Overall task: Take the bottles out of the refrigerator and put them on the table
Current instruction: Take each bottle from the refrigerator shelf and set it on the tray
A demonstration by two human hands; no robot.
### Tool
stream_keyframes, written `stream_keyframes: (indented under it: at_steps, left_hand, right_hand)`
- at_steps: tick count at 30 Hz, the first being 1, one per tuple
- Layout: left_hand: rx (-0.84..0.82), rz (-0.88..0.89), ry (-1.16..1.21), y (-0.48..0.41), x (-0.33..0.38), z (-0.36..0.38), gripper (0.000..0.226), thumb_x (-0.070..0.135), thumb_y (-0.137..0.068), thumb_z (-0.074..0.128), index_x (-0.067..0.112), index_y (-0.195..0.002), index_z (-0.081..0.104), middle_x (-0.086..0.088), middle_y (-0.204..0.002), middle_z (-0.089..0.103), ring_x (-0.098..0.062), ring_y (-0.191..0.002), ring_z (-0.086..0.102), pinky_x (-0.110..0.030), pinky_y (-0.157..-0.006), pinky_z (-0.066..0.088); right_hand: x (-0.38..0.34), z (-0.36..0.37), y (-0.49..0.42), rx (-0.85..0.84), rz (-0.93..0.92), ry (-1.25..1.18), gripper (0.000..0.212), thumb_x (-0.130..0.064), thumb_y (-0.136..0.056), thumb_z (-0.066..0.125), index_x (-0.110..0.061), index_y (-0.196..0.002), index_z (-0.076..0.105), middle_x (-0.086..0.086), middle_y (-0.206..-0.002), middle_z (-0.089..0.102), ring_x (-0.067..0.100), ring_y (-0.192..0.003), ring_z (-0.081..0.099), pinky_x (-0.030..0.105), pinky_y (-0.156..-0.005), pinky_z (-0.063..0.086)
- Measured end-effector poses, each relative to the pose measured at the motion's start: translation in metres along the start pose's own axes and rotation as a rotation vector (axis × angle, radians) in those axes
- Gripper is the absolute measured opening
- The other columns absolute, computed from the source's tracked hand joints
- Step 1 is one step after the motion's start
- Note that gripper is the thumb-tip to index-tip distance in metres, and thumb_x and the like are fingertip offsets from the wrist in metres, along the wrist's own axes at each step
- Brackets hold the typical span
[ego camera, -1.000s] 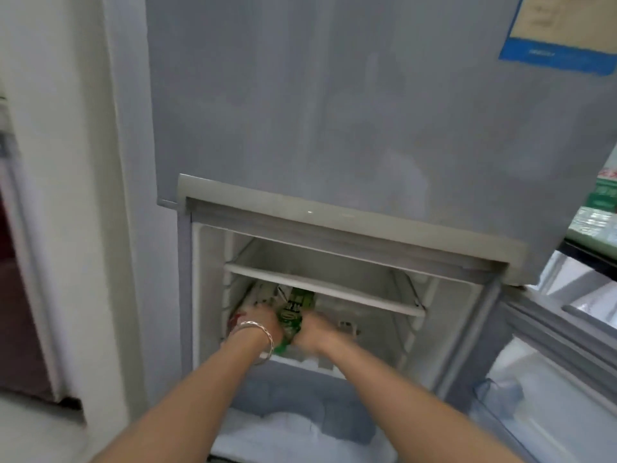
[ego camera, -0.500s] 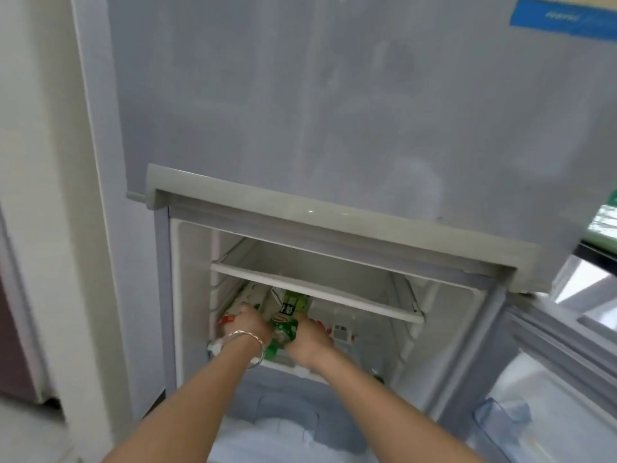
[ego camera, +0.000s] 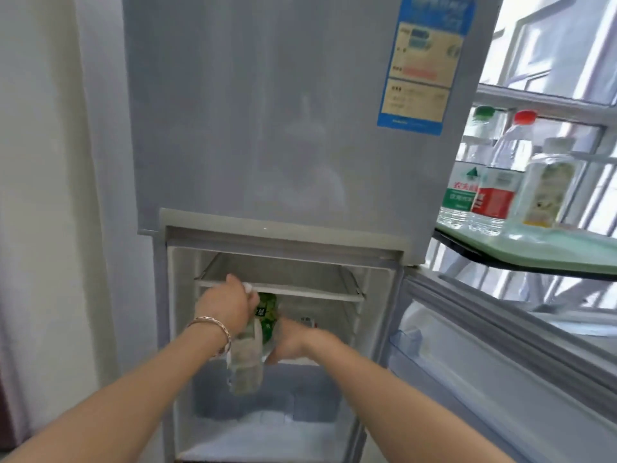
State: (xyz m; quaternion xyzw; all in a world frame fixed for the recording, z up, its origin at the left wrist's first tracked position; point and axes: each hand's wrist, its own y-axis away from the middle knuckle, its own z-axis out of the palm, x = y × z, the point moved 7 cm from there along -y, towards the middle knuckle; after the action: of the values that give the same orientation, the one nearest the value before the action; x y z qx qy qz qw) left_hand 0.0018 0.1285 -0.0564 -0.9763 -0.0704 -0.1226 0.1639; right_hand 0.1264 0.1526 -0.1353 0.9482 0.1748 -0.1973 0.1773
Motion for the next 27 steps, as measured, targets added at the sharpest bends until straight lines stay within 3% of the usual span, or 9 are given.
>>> stream_keyframes:
  at_steps: [5, 7, 9, 12, 15, 17, 21, 23, 27]
  left_hand:
    - [0.114, 0.179, 0.056, 0.026, 0.060, -0.060, 0.038, 0.052, -0.081, 0.044, 0.016, -0.072, 0.049, -0.012, -0.090, 0.070, -0.030, -0.073, 0.059, -0.030, -0.061, 0.039]
    - [0.169, 0.254, 0.080, 0.033, 0.085, -0.086, 0.040, 0.056, -0.079, 0.042, 0.017, -0.078, 0.052, -0.010, -0.089, 0.070, -0.031, -0.078, 0.063, -0.031, -0.061, 0.040]
    - [0.232, 0.349, 0.183, 0.042, 0.110, -0.114, 0.044, 0.061, -0.080, 0.039, 0.020, -0.081, 0.054, -0.007, -0.085, 0.069, -0.030, -0.076, 0.063, -0.031, -0.061, 0.045]
    - [0.296, 0.455, 0.433, 0.051, 0.144, -0.158, 0.050, 0.065, -0.085, 0.039, 0.022, -0.099, 0.059, -0.004, -0.088, 0.070, -0.030, -0.081, 0.066, -0.036, -0.071, 0.053]
    - [0.349, 0.561, 0.628, 0.059, 0.183, -0.196, 0.050, 0.057, -0.092, 0.037, 0.023, -0.127, 0.049, 0.000, -0.084, 0.066, -0.025, -0.077, 0.063, -0.031, -0.062, 0.042]
    - [0.386, 0.582, 0.728, 0.062, 0.202, -0.212, 0.047, 0.048, -0.096, 0.035, 0.019, -0.132, 0.042, 0.001, -0.078, 0.062, -0.021, -0.069, 0.060, -0.031, -0.058, 0.038]
    - [0.203, 0.487, 1.084, 0.054, 0.236, -0.204, 0.026, 0.027, -0.094, 0.037, 0.008, -0.108, 0.048, -0.014, -0.092, 0.065, -0.032, -0.084, 0.064, -0.049, -0.079, 0.052]
    - [0.071, 0.489, 1.141, 0.054, 0.264, -0.189, 0.024, 0.025, -0.095, 0.037, 0.007, -0.102, 0.052, -0.009, -0.091, 0.061, -0.024, -0.081, 0.059, -0.044, -0.076, 0.051]
    - [-0.104, 0.576, 1.141, 0.054, 0.316, -0.158, 0.028, 0.031, -0.099, 0.035, 0.013, -0.110, 0.052, 0.005, -0.077, 0.051, -0.011, -0.067, 0.047, -0.027, -0.059, 0.039]
  right_hand:
    - [0.004, -0.018, 0.066, -0.189, 0.158, -0.283, 0.081, -0.019, -0.079, 0.079, -0.018, -0.147, 0.035, 0.000, -0.147, 0.045, 0.023, -0.138, 0.042, 0.034, -0.103, 0.046]
    - [0.005, -0.038, 0.093, -0.168, 0.159, -0.401, 0.067, -0.011, -0.080, 0.077, -0.013, -0.139, 0.045, 0.001, -0.130, 0.059, 0.023, -0.129, 0.052, 0.035, -0.106, 0.047]
    - [0.008, -0.071, 0.121, -0.047, 0.122, -0.478, 0.058, -0.009, -0.077, 0.080, -0.016, -0.128, 0.053, 0.003, -0.113, 0.066, 0.019, -0.107, 0.066, 0.033, -0.097, 0.053]
    - [0.013, -0.126, 0.163, 0.094, 0.065, -0.583, 0.047, 0.002, -0.077, 0.075, -0.016, -0.116, 0.057, 0.005, -0.109, 0.068, 0.017, -0.096, 0.069, 0.027, -0.086, 0.058]
    - [0.020, -0.180, 0.208, 0.186, 0.013, -0.687, 0.036, 0.007, -0.079, 0.070, -0.012, -0.109, 0.061, 0.002, -0.096, 0.072, 0.011, -0.078, 0.073, 0.020, -0.068, 0.058]
    - [0.024, -0.215, 0.237, 0.250, -0.011, -0.684, 0.037, -0.002, -0.078, 0.074, -0.014, -0.111, 0.063, 0.001, -0.101, 0.073, 0.012, -0.084, 0.073, 0.021, -0.071, 0.057]
    - [0.045, -0.276, 0.279, 0.430, -0.055, -0.709, 0.043, -0.017, -0.078, 0.077, -0.016, -0.119, 0.063, -0.004, -0.095, 0.075, 0.010, -0.084, 0.070, 0.022, -0.075, 0.057]
    - [0.063, -0.301, 0.291, 0.542, -0.090, -0.763, 0.047, -0.018, -0.076, 0.078, -0.016, -0.120, 0.062, -0.004, -0.091, 0.073, 0.012, -0.084, 0.068, 0.023, -0.076, 0.059]
    - [0.106, -0.329, 0.295, 0.756, -0.088, -0.778, 0.068, -0.016, -0.078, 0.079, -0.005, -0.136, 0.044, 0.013, -0.120, 0.064, 0.023, -0.100, 0.066, 0.025, -0.072, 0.059]
